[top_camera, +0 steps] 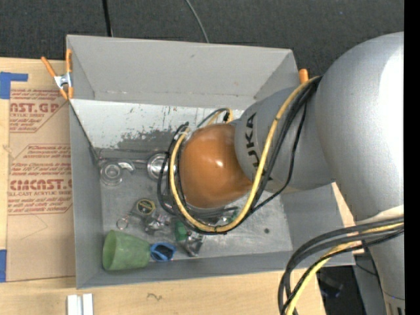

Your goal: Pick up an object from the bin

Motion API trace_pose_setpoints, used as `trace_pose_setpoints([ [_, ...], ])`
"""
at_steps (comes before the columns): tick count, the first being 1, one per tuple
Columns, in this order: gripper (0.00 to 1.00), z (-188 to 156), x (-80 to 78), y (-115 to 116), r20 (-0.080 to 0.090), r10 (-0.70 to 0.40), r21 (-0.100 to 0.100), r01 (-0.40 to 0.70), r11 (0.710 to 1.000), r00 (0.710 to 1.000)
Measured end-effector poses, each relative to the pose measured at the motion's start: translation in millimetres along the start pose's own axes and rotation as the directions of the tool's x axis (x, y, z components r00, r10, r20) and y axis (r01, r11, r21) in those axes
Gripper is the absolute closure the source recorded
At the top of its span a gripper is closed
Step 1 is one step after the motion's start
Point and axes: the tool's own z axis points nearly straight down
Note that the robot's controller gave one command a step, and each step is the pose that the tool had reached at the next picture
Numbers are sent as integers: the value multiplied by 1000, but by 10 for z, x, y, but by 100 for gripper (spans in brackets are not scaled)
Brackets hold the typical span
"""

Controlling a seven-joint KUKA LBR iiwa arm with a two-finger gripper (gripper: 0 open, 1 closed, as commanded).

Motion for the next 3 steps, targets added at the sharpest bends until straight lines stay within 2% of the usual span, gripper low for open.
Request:
trace_pose_setpoints([
  [1,0,-30,-189,213,2,126,6,-126,992,992],
  [2,100,-34,-176,230,-6,129,1,-129,992,992],
  [3,100,-1598,-392,123,2,78,4,-78,997,997],
])
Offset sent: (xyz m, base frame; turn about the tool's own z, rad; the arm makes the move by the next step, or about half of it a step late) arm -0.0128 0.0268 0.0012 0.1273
